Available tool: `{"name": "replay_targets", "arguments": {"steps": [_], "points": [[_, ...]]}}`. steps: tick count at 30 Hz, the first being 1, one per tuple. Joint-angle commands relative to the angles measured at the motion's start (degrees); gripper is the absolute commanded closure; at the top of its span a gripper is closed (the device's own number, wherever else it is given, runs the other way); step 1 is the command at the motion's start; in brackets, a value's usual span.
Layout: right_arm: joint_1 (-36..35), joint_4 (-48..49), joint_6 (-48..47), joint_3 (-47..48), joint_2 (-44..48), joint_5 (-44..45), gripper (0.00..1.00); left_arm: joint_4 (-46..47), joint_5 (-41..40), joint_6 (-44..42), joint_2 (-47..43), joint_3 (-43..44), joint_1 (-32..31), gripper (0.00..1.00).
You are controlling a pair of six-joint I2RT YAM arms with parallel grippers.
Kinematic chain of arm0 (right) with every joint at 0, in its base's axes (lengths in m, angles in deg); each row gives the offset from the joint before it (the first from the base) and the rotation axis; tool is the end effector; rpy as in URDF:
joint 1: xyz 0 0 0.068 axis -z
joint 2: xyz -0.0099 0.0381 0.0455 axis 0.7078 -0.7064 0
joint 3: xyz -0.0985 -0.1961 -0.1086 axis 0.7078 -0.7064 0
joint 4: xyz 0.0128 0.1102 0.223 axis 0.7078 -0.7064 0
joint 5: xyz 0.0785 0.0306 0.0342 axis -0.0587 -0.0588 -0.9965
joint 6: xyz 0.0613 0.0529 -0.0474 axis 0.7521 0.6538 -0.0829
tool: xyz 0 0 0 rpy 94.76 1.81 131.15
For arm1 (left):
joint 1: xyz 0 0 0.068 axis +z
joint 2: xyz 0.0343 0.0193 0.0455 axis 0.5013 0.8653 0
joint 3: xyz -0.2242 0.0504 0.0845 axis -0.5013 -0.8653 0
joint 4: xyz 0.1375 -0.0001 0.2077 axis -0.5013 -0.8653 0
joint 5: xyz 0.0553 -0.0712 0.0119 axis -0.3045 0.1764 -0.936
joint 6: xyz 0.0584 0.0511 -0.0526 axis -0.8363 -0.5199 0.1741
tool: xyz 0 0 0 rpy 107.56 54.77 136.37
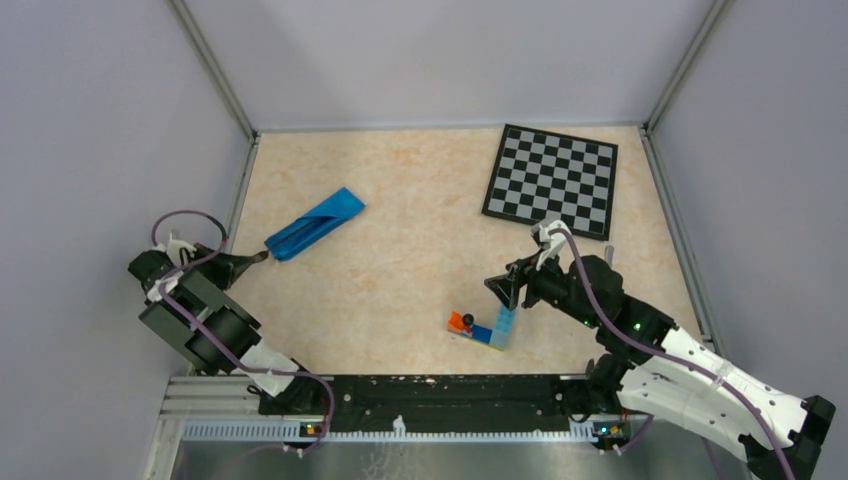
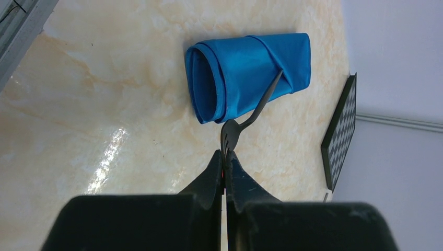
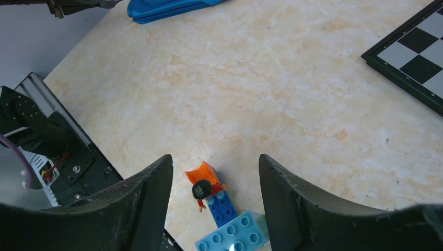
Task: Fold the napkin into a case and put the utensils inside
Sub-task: Insert the fork into the folded napkin.
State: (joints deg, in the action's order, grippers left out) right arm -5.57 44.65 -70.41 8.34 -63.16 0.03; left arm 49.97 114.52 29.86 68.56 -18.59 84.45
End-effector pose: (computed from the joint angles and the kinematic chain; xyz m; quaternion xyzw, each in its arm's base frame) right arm 0.1408 0.1619 0.2669 -0.2011 0.7669 0.3204 0.5184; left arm 0.2292 0.2021 0.1355 -0.3761 0.7786 -0.3253 0.3827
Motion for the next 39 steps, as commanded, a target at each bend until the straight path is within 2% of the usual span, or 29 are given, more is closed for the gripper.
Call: {"name": "replay_targets", "arguments": {"steps": [1, 21, 30, 35, 39], "points": [[-0.7, 0.9, -0.2, 3.1, 0.3, 0.7, 0.39, 2.4, 1.2, 0.6, 1.5, 2.3, 0.6, 1.0], [-0.6, 1.4, -0.4, 3.0, 0.1, 0.3, 0.39, 6.4, -1.6, 2.6, 2.7, 0.6, -0.5, 1.0], [-0.7, 1.5, -0.4, 3.0, -0.2, 0.1, 0.4, 9.7, 0.8, 4.5, 4.8, -0.1, -1.0, 1.0], [-0.6, 1.7, -0.5, 2.8, -0.4, -0.1, 0.39, 11.6, 1.6, 5.9, 5.7, -0.6, -2.0, 1.0], [-0.6, 1.9, -0.5, 2.8, -0.6, -0.2, 0.39, 13.4, 0.9, 7.5, 6.4, -0.2, -5.2, 1.0]]}}
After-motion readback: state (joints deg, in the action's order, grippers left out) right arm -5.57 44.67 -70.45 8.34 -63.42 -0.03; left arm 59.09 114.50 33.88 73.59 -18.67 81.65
